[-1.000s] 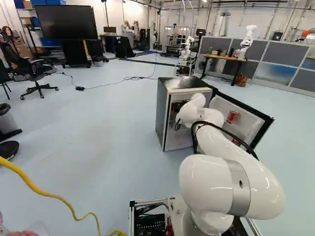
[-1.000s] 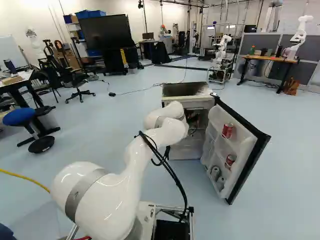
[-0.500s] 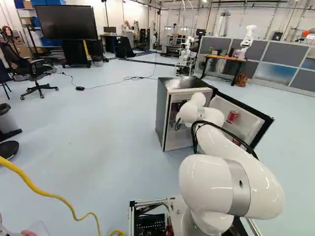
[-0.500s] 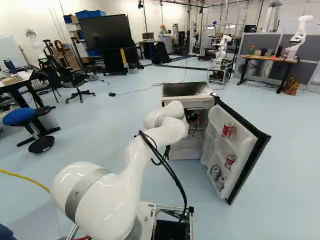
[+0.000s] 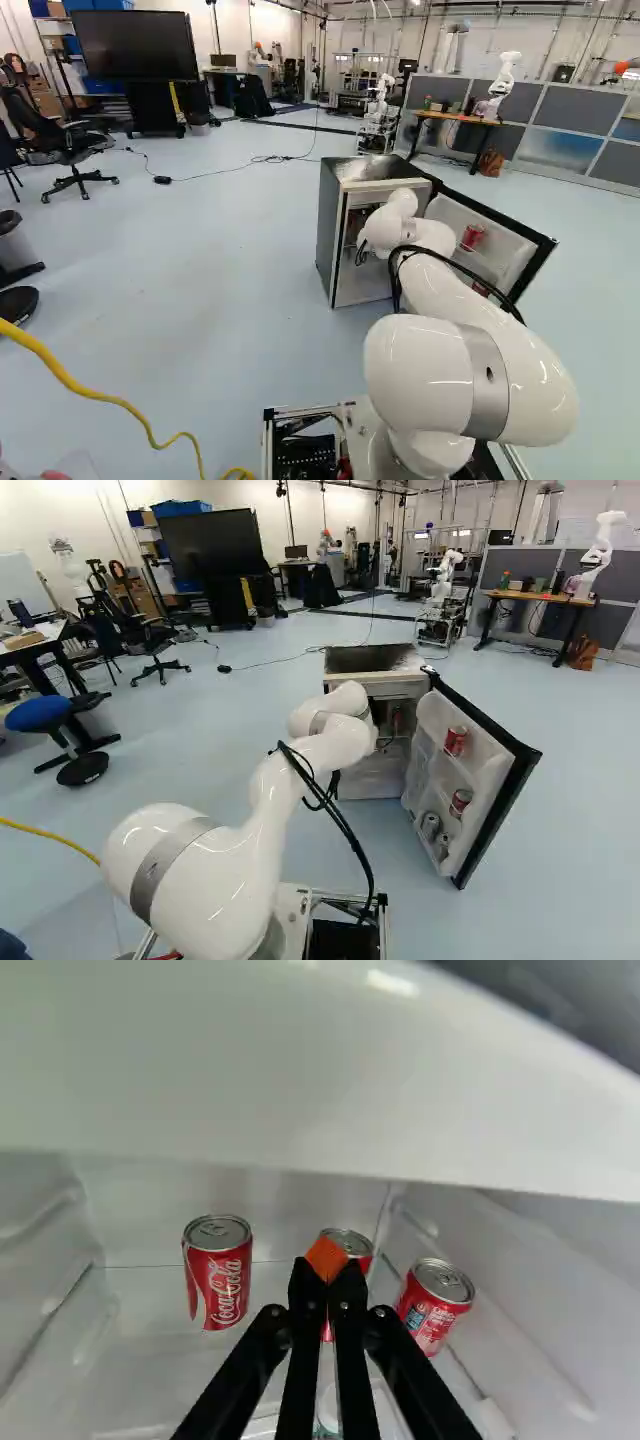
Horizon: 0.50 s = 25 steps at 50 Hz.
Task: Grab a drink from the fridge
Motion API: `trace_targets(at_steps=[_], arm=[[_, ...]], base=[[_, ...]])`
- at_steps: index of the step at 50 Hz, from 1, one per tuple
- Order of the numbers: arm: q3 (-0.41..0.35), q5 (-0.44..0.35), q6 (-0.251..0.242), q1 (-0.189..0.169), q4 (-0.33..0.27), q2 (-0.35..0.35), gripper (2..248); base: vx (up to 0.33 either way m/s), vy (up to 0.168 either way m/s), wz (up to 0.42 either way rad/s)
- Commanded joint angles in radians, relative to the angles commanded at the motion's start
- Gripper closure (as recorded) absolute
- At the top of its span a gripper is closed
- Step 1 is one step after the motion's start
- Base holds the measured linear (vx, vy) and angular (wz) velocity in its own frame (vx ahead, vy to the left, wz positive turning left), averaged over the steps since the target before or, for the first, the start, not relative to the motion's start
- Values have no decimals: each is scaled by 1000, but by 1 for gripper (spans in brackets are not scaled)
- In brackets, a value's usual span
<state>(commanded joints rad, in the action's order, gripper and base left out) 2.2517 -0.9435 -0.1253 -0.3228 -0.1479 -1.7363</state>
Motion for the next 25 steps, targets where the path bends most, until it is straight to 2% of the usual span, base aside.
trace_targets(at_steps=[2, 3, 25], arm=[[0, 0, 0, 0, 0, 0, 216], [0, 0, 0, 0, 0, 0, 231], [0, 0, 0, 0, 0, 0, 232]], base=[[0, 0, 0], [0, 0, 0], [0, 0, 0]])
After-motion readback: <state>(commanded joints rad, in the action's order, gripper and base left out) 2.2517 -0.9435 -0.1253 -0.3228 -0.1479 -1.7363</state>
